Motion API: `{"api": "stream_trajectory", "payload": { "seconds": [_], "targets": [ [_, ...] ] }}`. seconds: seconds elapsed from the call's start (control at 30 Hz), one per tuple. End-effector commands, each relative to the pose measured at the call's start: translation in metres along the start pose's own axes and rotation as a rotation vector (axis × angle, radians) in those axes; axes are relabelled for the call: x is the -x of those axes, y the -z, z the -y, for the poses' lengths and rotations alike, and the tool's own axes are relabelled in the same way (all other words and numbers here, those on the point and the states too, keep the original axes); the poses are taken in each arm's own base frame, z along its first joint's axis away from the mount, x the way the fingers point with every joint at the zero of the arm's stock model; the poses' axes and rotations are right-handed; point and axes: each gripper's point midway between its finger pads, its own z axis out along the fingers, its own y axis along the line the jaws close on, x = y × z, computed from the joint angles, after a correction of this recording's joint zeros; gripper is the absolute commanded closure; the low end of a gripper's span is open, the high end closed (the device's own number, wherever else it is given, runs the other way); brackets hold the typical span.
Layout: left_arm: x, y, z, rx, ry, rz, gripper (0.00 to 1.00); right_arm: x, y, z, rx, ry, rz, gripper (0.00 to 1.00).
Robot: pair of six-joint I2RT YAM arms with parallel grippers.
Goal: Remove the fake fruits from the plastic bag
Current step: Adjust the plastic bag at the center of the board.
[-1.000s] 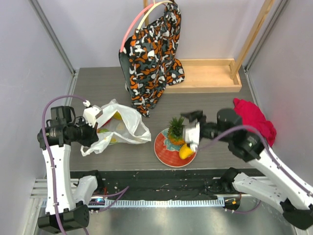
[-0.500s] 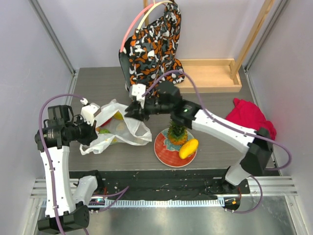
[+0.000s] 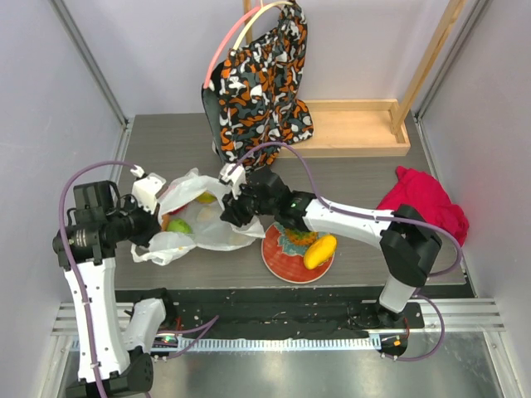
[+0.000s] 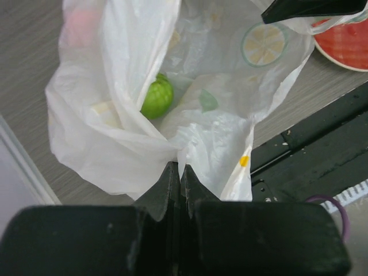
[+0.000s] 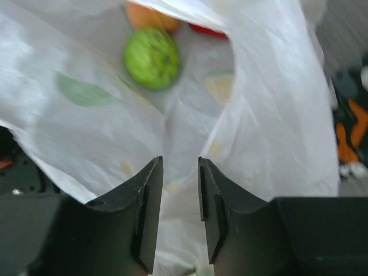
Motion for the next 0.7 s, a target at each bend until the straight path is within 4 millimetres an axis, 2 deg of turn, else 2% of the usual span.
{"api": "stream_trajectory", "payload": {
  "seconds": [0.0,0.03,0.1,0.13,0.23,0.27,0.33,0.37,0.43,0.47,0.5,0.57,0.6,0.67],
  "targets": [
    [-0.027,0.028,0.017,0.025,-0.033,-0.086,1.0,0.005,0.036,0.024,-0.186,-0.06,0.027,0.62],
    [-0.028,0.035,0.012,0.074,-0.07,-0.082,1.0,0.013,0.047,0.019,-0.174,-0.054,0.045,0.62],
    [-0.026,0.046,0.013,0.108,-0.11,-0.065,1.0,0.005,0.057,0.017,-0.174,-0.028,0.016,0.62],
    [-0.019,0.057,0.014,0.137,-0.142,-0.033,1.0,0.006,0.062,0.018,-0.179,-0.008,0.016,0.61],
    [-0.014,0.069,0.027,0.11,-0.178,-0.004,1.0,0.017,0.071,0.023,-0.211,0.052,0.032,0.61],
    [-0.016,0.069,0.035,0.068,-0.17,-0.008,1.0,0.024,0.068,0.019,-0.185,0.063,0.045,0.61],
    [-0.015,0.069,0.038,0.055,-0.152,-0.005,1.0,0.032,0.06,0.012,-0.139,0.069,0.062,0.61],
    [-0.016,0.066,0.039,0.037,-0.146,-0.009,1.0,0.047,0.056,0.004,-0.097,0.075,0.096,0.61],
    [-0.019,0.061,0.041,0.016,-0.138,-0.015,1.0,0.038,0.038,-0.001,-0.058,0.06,0.064,0.61],
    [-0.021,0.055,0.041,0.0,-0.115,-0.019,1.0,0.057,0.032,-0.007,-0.028,0.075,0.116,0.61],
    [-0.022,0.052,0.041,-0.008,-0.104,-0.024,1.0,0.045,0.016,-0.007,-0.017,0.069,0.087,0.61],
    [-0.027,0.046,0.042,-0.024,-0.086,-0.041,1.0,0.048,0.003,-0.008,-0.003,0.078,0.095,0.58],
    [-0.035,0.041,0.04,-0.027,-0.074,-0.068,1.0,0.036,-0.009,-0.008,0.008,0.076,0.071,0.56],
    [-0.043,0.036,0.036,-0.01,-0.064,-0.093,1.0,0.033,-0.02,-0.008,0.016,0.07,0.071,0.5]
  ]
}}
